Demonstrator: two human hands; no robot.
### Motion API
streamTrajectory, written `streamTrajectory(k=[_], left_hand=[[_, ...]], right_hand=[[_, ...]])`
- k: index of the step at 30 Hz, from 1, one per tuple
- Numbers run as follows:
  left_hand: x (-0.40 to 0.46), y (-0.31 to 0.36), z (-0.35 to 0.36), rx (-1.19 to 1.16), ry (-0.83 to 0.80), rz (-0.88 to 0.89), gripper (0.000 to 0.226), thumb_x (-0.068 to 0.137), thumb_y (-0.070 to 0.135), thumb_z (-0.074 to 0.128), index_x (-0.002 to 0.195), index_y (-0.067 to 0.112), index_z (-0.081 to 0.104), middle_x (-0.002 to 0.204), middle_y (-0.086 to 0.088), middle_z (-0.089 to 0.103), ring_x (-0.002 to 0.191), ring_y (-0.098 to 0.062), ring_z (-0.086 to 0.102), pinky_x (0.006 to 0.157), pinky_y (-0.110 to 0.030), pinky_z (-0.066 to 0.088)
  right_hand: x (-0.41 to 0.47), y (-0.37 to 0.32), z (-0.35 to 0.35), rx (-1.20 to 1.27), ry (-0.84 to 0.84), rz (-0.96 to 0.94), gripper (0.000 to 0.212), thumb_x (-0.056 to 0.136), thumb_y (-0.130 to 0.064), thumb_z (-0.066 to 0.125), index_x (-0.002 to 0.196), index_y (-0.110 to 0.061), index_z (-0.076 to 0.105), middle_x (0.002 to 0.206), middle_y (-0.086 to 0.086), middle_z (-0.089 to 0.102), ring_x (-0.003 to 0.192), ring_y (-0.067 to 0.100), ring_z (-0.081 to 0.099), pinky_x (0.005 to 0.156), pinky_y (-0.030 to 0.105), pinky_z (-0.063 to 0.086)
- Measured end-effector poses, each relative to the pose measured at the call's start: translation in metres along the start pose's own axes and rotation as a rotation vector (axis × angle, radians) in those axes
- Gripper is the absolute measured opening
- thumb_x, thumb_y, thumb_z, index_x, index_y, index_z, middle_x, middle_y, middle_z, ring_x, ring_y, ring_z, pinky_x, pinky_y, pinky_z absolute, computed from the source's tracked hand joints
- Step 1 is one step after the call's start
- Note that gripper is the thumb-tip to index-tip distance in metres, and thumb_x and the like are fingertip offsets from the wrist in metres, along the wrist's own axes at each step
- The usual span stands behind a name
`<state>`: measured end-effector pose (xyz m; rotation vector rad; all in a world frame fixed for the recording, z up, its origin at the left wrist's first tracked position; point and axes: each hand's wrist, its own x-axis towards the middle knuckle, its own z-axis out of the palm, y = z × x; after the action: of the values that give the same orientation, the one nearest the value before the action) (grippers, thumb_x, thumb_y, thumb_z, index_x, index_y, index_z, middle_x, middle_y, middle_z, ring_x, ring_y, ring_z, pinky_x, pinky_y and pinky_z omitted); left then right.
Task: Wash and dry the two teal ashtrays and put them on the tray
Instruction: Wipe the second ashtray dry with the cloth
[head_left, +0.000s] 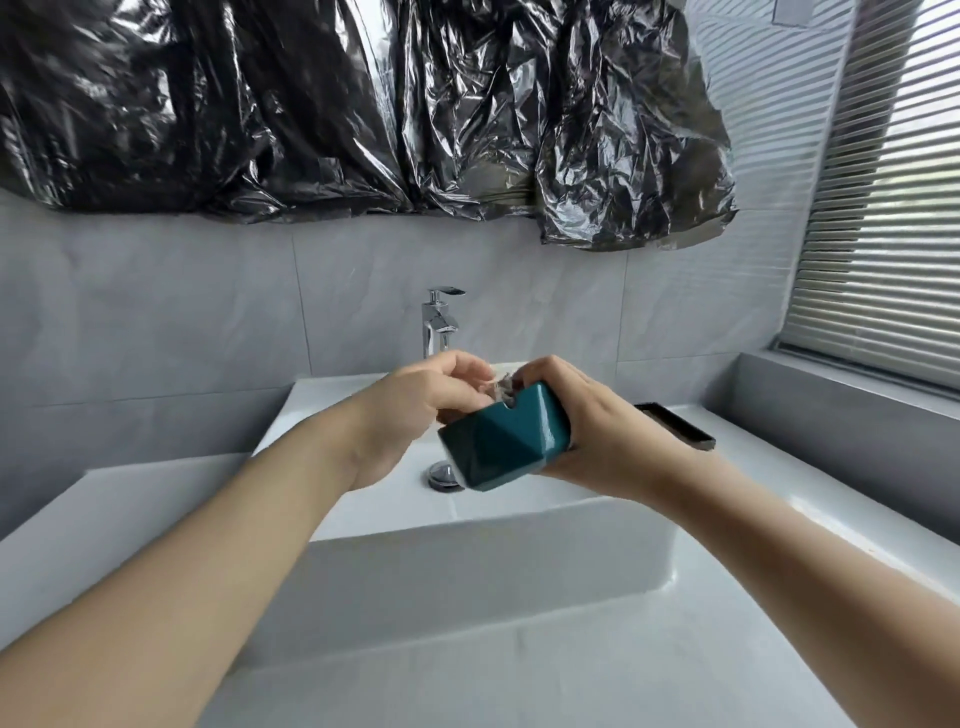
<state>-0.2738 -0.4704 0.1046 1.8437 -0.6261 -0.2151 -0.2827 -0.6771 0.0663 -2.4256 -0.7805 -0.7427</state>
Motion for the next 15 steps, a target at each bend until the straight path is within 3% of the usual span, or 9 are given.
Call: streamTrajectory(k=[2,5,8,10,14,15], left_hand=[[-0.024,0.009,0.005,0.105,-0.093,-0.118,0.026,0.097,0.017,0.048,0.116,0.013,0.066,0.096,0.011,0.060,0.073,0.006,0.052,0.072,-0.023,0.030],[-0.057,0.011,0.019,0.191,-0.161,-0.234,0.024,0.096,0.027,0.052,0.104,0.012,0.069,0.084,0.022,0.063,0.079,0.007,0.054,0.076,-0.020,0.031],[-0.077,-0.005,0.043,0.180,-0.161,-0.252,0.039,0.079,0.029,0.060,0.105,-0.001,0.065,0.095,0.006,0.059,0.095,-0.011,0.051,0.089,-0.028,0.036],[-0.090,-0.014,0.060,0.132,-0.078,-0.219,0.035,0.075,0.031,0.059,0.093,0.002,0.064,0.093,-0.004,0.056,0.091,-0.019,0.051,0.087,-0.033,0.039],[-0.105,-0.037,0.086,0.055,0.150,-0.159,0.022,0.095,0.026,0.054,0.100,0.007,0.065,0.101,-0.005,0.072,0.099,-0.022,0.063,0.092,-0.033,0.044],[-0.108,-0.038,0.088,-0.037,0.217,-0.141,0.019,0.098,0.023,0.052,0.095,0.010,0.065,0.094,-0.002,0.075,0.093,-0.019,0.066,0.089,-0.030,0.047]], right_hand=[[-0.021,-0.021,-0.008,-0.013,-0.062,0.021,0.068,0.063,-0.063,0.066,0.112,-0.021,0.046,0.105,-0.006,0.057,0.090,0.017,0.057,0.077,0.039,0.050],[-0.054,-0.045,-0.013,-0.020,-0.062,-0.010,0.062,0.066,-0.053,0.074,0.111,-0.017,0.049,0.106,-0.005,0.059,0.093,0.012,0.056,0.080,0.034,0.049],[-0.086,-0.060,-0.011,0.019,-0.079,0.013,0.059,0.069,-0.041,0.081,0.113,-0.018,0.049,0.111,-0.004,0.060,0.098,0.013,0.058,0.083,0.034,0.050],[-0.106,-0.067,-0.006,0.047,-0.097,0.041,0.062,0.068,-0.044,0.079,0.115,-0.019,0.048,0.115,-0.005,0.060,0.102,0.014,0.059,0.084,0.035,0.050],[-0.140,-0.070,0.001,0.116,-0.044,0.144,0.064,0.067,-0.040,0.085,0.117,-0.023,0.048,0.119,-0.007,0.060,0.103,0.010,0.059,0.085,0.032,0.050],[-0.146,-0.070,0.002,0.139,-0.038,0.173,0.064,0.066,-0.040,0.086,0.116,-0.024,0.048,0.118,-0.009,0.061,0.102,0.009,0.059,0.084,0.031,0.050]])
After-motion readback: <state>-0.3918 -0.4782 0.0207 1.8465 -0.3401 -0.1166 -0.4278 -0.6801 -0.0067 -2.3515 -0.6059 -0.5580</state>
